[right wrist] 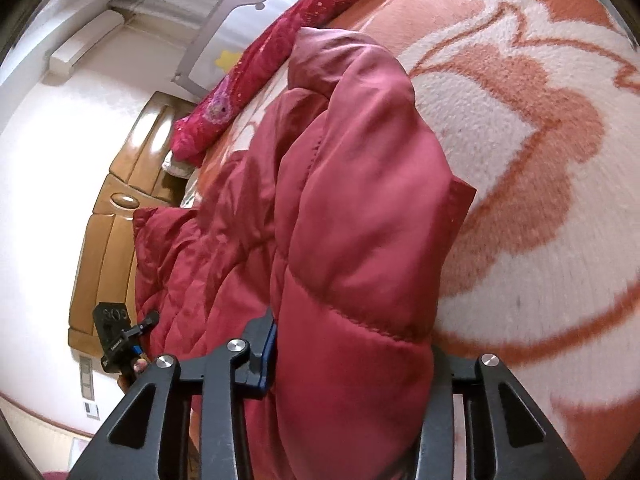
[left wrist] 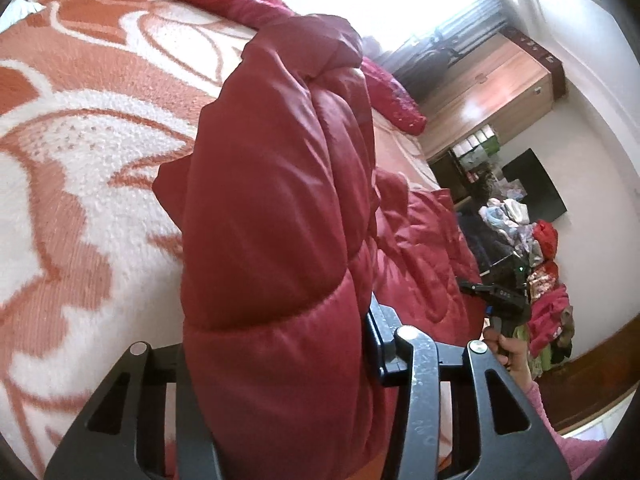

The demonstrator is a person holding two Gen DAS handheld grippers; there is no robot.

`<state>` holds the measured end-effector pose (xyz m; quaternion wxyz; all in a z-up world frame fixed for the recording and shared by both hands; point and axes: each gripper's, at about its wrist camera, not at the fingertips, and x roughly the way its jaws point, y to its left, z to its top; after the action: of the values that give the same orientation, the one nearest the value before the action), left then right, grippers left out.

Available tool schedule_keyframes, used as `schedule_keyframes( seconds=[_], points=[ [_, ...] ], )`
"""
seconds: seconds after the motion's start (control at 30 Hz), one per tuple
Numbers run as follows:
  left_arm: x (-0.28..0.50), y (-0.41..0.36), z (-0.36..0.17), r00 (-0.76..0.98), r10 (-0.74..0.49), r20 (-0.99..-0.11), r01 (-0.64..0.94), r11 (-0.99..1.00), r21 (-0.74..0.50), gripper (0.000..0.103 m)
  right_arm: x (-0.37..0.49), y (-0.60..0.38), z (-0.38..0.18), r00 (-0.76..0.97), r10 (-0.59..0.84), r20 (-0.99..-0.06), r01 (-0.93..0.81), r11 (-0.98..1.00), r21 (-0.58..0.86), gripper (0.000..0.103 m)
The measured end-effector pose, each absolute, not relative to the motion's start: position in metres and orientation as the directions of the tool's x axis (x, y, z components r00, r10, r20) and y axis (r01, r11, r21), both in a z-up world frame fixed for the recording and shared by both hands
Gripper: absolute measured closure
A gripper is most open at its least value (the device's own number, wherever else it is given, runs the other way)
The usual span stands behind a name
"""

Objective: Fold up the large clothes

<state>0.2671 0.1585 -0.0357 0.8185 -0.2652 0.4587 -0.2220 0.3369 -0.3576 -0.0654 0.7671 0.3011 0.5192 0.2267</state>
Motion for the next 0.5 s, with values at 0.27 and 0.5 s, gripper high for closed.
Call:
schedule_keyframes(
  seconds=[0.27,0.5],
  points=[
    [0.203,0.164,-0.024,0.482,-0.632,-0.607,0.126,0.735,-0.666,0.059,0.262,-0.358,-0.053,0.35,0.682,-0.642,-0.061,0.7,0.711,0.064],
    [0.166,0.171,-0.026,0.484,-0.637,-0.6,0.099,0.721,-0.686,0.06,0.207,-0.358,-0.048,0.357,0.691,-0.629,-0.053,0.687,0.725,0.064]
  ],
)
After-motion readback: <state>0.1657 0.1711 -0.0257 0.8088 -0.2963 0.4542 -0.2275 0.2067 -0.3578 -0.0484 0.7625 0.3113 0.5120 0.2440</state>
